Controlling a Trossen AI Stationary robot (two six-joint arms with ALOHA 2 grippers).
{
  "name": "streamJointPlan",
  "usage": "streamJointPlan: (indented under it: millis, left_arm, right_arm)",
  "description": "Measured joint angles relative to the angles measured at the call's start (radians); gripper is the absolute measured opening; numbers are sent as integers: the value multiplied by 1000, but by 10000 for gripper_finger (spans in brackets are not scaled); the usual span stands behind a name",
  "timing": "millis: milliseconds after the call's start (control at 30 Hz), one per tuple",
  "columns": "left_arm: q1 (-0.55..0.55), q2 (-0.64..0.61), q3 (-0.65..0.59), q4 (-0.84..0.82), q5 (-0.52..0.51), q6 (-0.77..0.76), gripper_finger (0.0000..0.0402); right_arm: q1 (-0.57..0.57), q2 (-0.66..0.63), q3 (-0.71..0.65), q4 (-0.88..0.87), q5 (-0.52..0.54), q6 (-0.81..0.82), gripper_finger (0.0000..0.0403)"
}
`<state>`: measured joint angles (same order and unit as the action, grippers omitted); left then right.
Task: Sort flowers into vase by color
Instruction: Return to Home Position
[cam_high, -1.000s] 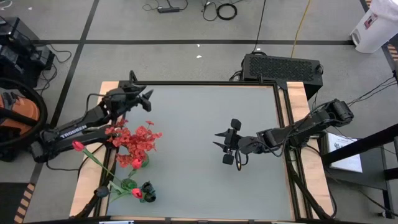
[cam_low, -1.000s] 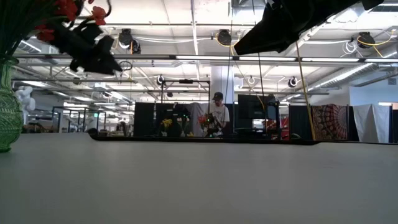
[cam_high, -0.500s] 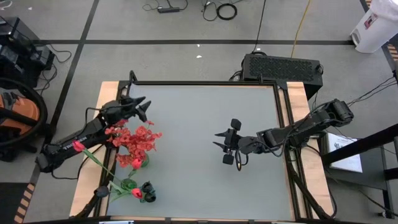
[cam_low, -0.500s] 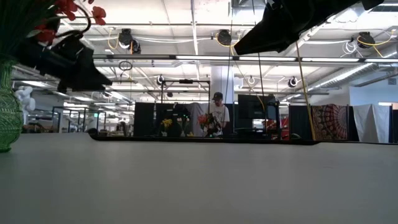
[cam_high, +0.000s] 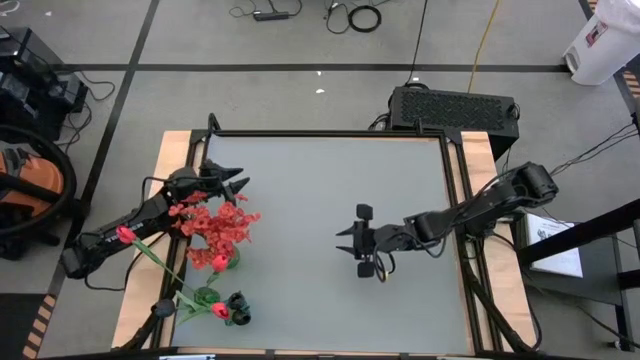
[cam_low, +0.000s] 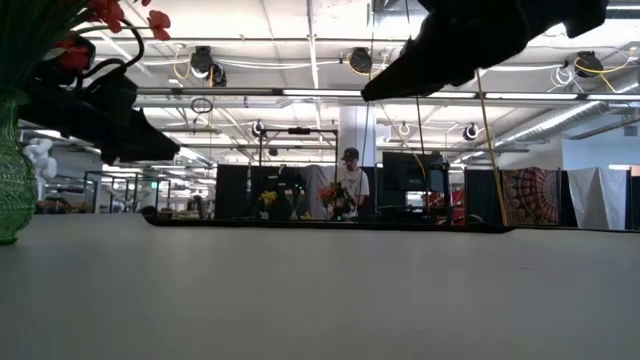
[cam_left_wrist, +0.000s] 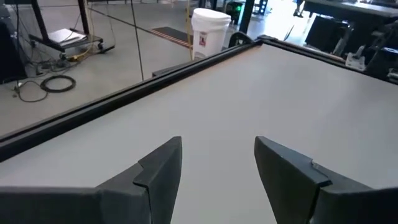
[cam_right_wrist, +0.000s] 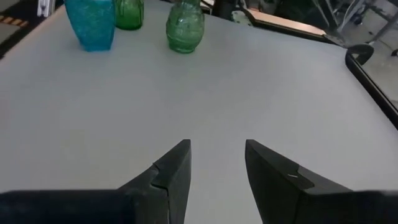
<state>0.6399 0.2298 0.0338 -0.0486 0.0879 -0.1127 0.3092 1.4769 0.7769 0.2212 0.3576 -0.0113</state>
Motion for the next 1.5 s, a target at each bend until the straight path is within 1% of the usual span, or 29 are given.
streamJointPlan:
  millis: [167,367,467,633,800,900,967,1067,1233,1367,1500]
  left_arm:
    - [0,13,0,-3,-18,6,208]
    - [0,19,0,-4,-21,7,208]
    - [0,19,0,-4,-23,6,208]
    - [0,19,0,-5,-25,17,208]
    - [0,19,0,-5,-26,17,208]
    - [0,19,0,-5,-26,16,208]
    - [0,19,0,-5,-26,16,208]
    - [0,19,0,-5,-26,16,208]
    - [0,19,0,-5,-26,16,208]
    - [0,19,0,-5,-26,16,208]
    - [0,19,0,-5,-26,16,208]
  right_arm:
    - [-4,23,0,16,4,-18,144]
    - [-7,28,0,14,3,17,144]
    - [-10,28,-20,42,-25,-29,144]
    - [-46,20,-125,161,-101,-52,144]
    - [-87,0,-282,293,-137,8,144]
    - [-97,-47,-382,389,-155,40,144]
    - [-96,-95,-451,451,-156,50,144]
    - [-92,-211,-552,509,-155,52,144]
    - [-92,-450,-680,505,-154,59,144]
    - [-92,-638,-737,428,-154,18,144]
    - [-92,-813,-745,307,-156,-55,144]
